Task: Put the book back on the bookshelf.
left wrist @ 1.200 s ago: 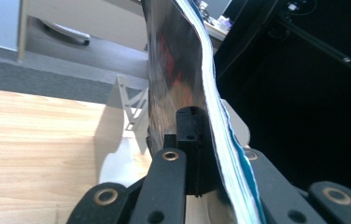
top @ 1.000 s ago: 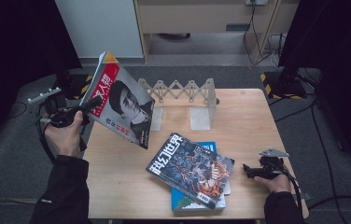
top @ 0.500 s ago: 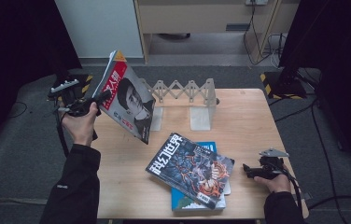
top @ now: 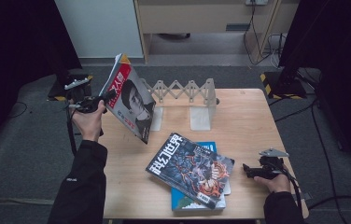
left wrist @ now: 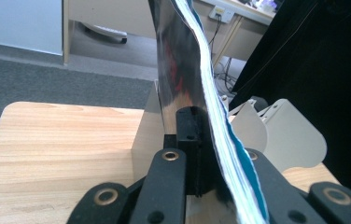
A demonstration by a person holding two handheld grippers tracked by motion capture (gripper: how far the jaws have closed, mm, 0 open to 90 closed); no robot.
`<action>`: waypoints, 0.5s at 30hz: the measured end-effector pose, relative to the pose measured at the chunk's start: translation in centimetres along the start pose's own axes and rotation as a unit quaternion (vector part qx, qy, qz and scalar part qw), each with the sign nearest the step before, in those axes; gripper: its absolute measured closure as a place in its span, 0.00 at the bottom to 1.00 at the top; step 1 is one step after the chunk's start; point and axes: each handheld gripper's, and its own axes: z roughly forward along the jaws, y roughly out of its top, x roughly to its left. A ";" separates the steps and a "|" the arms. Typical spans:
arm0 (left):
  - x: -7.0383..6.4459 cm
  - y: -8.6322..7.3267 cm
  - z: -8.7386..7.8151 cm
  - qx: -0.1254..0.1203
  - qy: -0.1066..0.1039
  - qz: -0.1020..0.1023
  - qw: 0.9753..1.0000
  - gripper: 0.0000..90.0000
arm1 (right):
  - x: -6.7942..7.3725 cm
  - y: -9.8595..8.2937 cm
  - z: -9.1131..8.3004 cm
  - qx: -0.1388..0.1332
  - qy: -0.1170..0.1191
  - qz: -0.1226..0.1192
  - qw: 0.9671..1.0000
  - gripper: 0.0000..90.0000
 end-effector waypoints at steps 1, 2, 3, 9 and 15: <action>-0.1 0.0 0.2 0.002 0.003 0.002 1.000 0.96 | 0.0 0.0 0.0 0.000 0.000 0.000 1.000 0.01; -0.1 -0.1 0.4 0.003 0.006 0.004 1.000 0.95 | 0.0 0.0 0.0 0.000 0.000 0.000 1.000 0.01; -0.2 -0.1 0.5 0.004 0.009 0.007 1.000 0.95 | 0.0 0.0 0.0 0.000 0.000 0.001 1.000 0.01; -0.4 -0.5 1.4 0.006 0.018 0.017 1.000 0.95 | 0.0 0.0 0.0 0.000 0.000 0.001 1.000 0.01; -0.6 -1.0 1.9 0.015 0.023 0.027 0.999 0.95 | 0.0 0.0 0.0 0.000 -0.001 0.001 1.000 0.01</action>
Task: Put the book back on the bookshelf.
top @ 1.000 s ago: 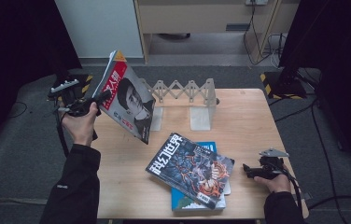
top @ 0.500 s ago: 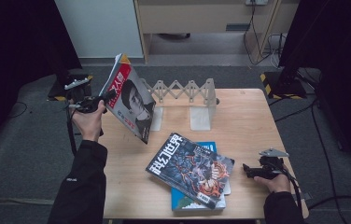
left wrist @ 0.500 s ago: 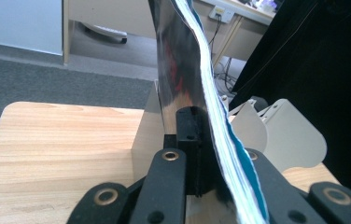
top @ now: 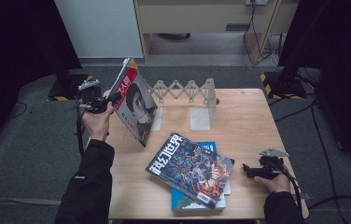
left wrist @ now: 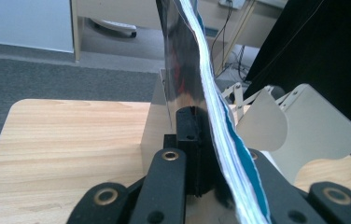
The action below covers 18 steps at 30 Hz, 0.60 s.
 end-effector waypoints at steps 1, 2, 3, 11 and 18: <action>-0.1 -0.1 0.1 0.005 0.003 0.006 1.000 0.95 | 0.0 0.0 0.0 0.000 0.000 0.000 1.000 0.01; -0.2 -0.1 0.2 0.008 0.005 0.010 1.000 0.95 | 0.0 0.0 0.0 0.000 0.000 0.000 1.000 0.01; -0.3 -0.2 0.2 0.010 0.006 0.014 1.000 0.95 | 0.0 0.0 0.0 0.000 0.000 0.000 1.000 0.01; -0.2 -0.7 0.1 0.013 0.007 0.017 1.000 0.95 | 0.0 0.0 0.0 0.000 0.000 0.000 1.000 0.01; -0.2 -0.9 -0.1 0.028 -0.002 0.017 0.999 0.94 | 0.0 0.0 0.0 0.000 0.000 0.000 1.000 0.01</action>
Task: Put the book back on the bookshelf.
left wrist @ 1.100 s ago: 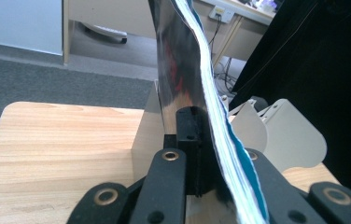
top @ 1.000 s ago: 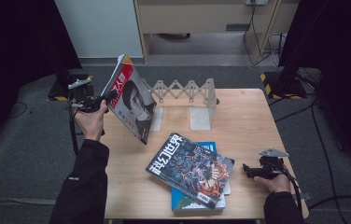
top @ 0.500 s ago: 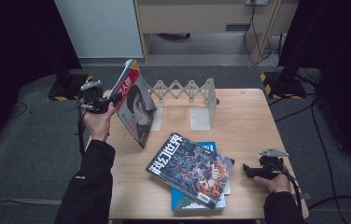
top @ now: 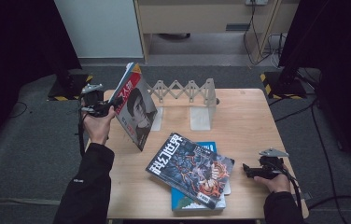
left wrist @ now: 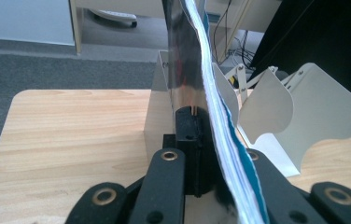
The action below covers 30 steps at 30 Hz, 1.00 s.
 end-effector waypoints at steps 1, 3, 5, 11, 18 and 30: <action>0.0 0.0 0.0 0.002 -0.001 0.000 1.000 0.94 | 0.0 0.0 0.0 0.000 0.000 0.000 1.000 0.01; 0.0 0.1 0.0 0.005 -0.004 -0.004 1.000 0.93 | 0.0 0.0 0.0 0.000 0.000 0.000 1.000 0.01; 0.1 0.3 0.1 0.006 -0.012 -0.014 1.000 0.90 | 0.0 0.0 0.0 0.000 0.000 0.000 1.000 0.01; -0.2 1.5 0.4 0.003 -0.015 -0.017 1.000 0.82 | 0.0 0.0 0.0 0.000 0.000 0.000 1.000 0.01; -0.7 2.3 1.3 0.020 0.010 -0.015 1.000 0.92 | 0.0 0.0 0.0 0.000 0.000 0.000 1.000 0.01; -2.1 3.2 1.8 -0.009 0.061 0.012 0.998 0.95 | 0.0 0.0 0.1 0.000 -0.002 0.000 1.000 0.00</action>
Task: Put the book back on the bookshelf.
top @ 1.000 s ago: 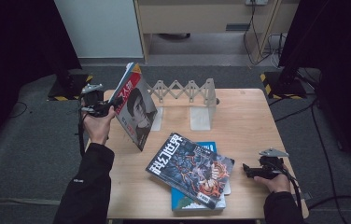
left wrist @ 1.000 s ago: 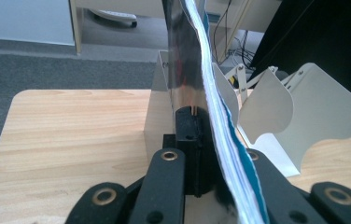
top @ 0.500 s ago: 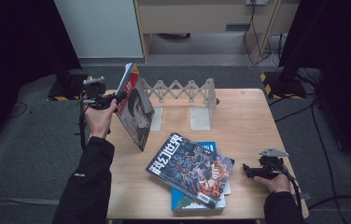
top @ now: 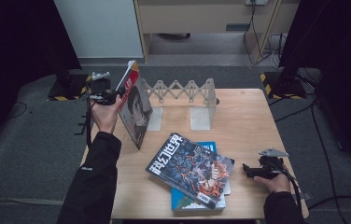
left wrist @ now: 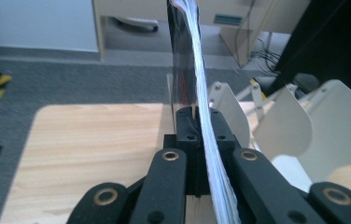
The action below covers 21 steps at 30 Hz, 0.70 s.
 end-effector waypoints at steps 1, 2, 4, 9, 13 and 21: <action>-0.1 0.1 0.1 -0.002 0.004 0.003 1.000 0.95 | 0.0 0.0 0.0 0.000 0.000 0.000 1.000 0.01; -0.3 0.1 0.2 -0.004 0.008 0.007 1.000 0.95 | 0.0 0.0 0.0 0.000 0.000 0.002 1.000 0.00; -0.5 0.3 0.6 -0.005 0.018 0.013 1.000 0.95 | 0.0 0.0 0.0 0.000 0.000 0.000 1.000 0.00; -0.9 0.5 1.4 -0.003 0.038 0.026 0.999 0.95 | 0.0 0.0 0.0 0.000 0.000 0.002 1.000 0.01; -1.2 0.4 1.8 -0.014 0.052 0.033 0.998 0.95 | 0.0 0.0 0.0 0.000 0.000 0.001 1.000 0.01; -1.7 -0.3 2.2 -0.026 0.070 0.048 0.996 0.95 | 0.0 0.0 0.0 0.000 0.000 0.001 1.000 0.01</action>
